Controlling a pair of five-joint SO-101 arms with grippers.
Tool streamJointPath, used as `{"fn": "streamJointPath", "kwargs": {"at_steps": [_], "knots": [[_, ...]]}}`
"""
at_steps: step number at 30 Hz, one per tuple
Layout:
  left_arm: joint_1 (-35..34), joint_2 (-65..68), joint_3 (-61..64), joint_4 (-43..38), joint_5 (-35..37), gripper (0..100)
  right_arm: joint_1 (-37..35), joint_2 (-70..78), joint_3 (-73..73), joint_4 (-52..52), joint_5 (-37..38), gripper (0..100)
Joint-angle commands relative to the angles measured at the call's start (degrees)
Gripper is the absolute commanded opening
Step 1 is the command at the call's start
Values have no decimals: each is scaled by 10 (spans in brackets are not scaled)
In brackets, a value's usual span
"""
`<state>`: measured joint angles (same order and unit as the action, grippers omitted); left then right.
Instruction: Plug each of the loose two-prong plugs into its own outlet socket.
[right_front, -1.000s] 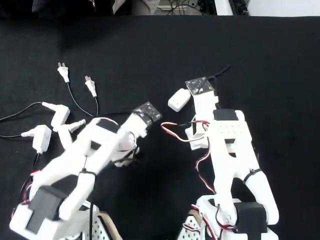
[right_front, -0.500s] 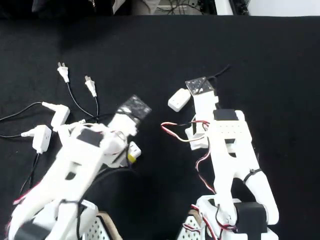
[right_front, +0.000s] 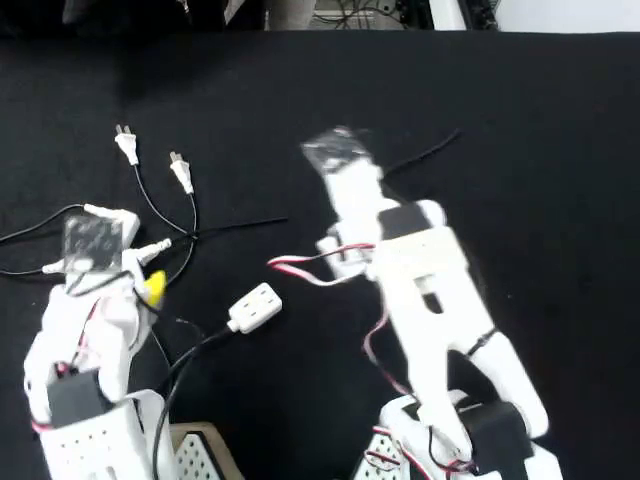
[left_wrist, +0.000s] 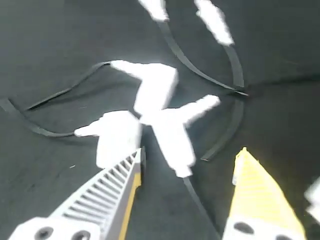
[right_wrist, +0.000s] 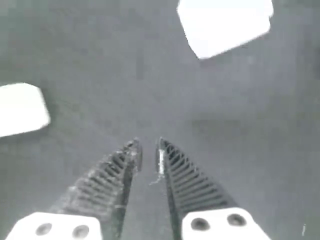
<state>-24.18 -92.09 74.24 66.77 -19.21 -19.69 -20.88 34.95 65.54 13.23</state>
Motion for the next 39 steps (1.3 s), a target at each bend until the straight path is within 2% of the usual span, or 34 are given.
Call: {"fn": "streamJointPath", "kwargs": {"at_steps": [1,3,8,13,16,19,24,27,31,35,39], "knots": [[-46,-115,67,3,4,292,-88,15,-99,11,-19,61],[-51,-130,101,2,5,292,-112,53,-177,42,-46,67],[-55,-110,137,1,6,292,-152,241,-469,199,-78,181],[-64,-123,106,-14,27,292,-185,481,-823,360,-78,139],[-21,-104,47,-32,89,295,-156,533,-920,357,-81,93],[29,-37,3,-78,143,295,-131,531,-923,358,-81,52],[94,173,-43,-232,209,296,-90,472,-836,357,-78,14],[134,309,-104,-282,236,297,-78,421,-763,357,-76,15],[148,489,-214,-338,273,297,-77,358,-669,353,-76,15],[163,676,-348,-337,319,297,-77,303,-559,325,-60,15],[161,851,-495,-290,337,297,-79,240,-425,262,-53,15]]}}
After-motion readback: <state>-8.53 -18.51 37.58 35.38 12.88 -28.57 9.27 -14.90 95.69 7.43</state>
